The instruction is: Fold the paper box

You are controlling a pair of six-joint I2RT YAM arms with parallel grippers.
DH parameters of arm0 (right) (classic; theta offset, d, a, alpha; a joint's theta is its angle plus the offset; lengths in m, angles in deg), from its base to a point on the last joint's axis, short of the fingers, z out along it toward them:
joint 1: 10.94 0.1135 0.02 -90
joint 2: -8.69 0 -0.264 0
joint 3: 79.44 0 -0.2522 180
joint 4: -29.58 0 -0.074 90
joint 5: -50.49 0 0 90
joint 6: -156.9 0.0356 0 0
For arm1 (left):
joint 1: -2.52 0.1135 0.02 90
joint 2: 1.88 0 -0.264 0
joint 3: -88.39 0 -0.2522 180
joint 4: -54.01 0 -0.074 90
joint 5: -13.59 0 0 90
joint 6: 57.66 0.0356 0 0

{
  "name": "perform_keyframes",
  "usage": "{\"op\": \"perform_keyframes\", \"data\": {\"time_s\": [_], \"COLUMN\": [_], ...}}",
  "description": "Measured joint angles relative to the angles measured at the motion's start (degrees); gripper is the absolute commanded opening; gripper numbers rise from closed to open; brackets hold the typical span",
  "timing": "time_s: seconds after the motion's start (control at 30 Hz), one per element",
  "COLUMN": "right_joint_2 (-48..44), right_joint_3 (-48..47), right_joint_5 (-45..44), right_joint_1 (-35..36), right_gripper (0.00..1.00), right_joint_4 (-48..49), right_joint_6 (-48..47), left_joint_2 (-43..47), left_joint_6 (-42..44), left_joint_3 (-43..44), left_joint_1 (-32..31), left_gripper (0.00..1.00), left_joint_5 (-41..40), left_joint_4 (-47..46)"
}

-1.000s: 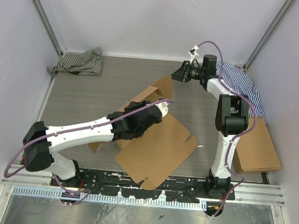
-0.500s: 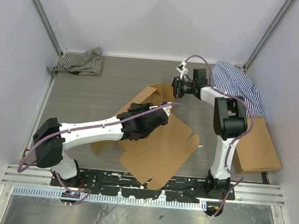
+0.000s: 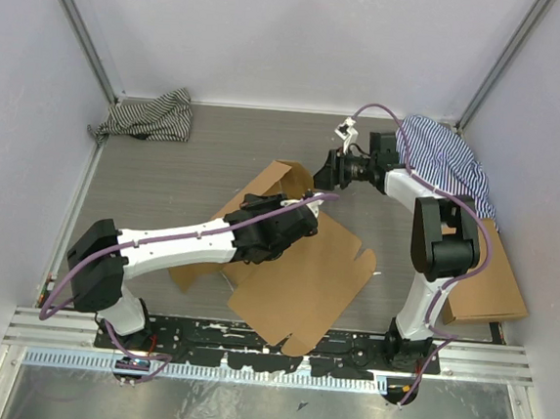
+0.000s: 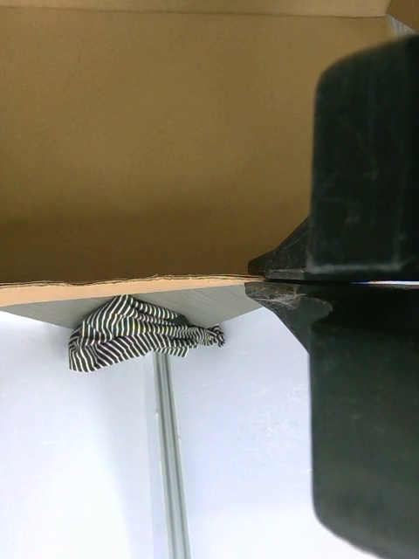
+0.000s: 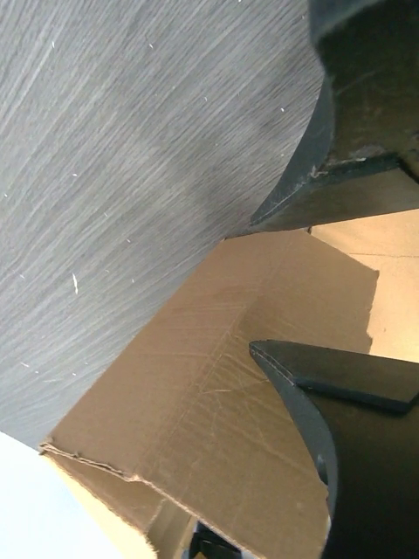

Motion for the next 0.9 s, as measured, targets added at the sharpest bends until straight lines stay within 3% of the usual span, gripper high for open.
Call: {"op": "perform_keyframes", "data": {"time_s": [0.4, 0.67, 0.9], "right_joint_2": [-0.7, -5.2, -6.1], "right_joint_3": [2.3, 9.8, 10.6], "right_joint_5": [4.2, 1.0, 0.4], "right_joint_1": [0.3, 4.4, 5.2], "right_gripper": [0.61, 0.62, 0.62], "right_joint_4": [-4.6, 3.3, 8.8], "right_joint_6": [-9.5, -9.7, -9.1], "left_joint_2": [0.0, -0.2, -0.3], "left_joint_6": [-2.4, -3.5, -4.4], "left_joint_3": [1.7, 2.1, 2.7], "left_joint_1": [-0.2, -0.2, -0.2], "left_gripper": [0.00, 0.00, 0.00], "left_joint_5": [0.7, 1.3, 1.4], "left_joint_4": [2.8, 4.2, 4.7]}}
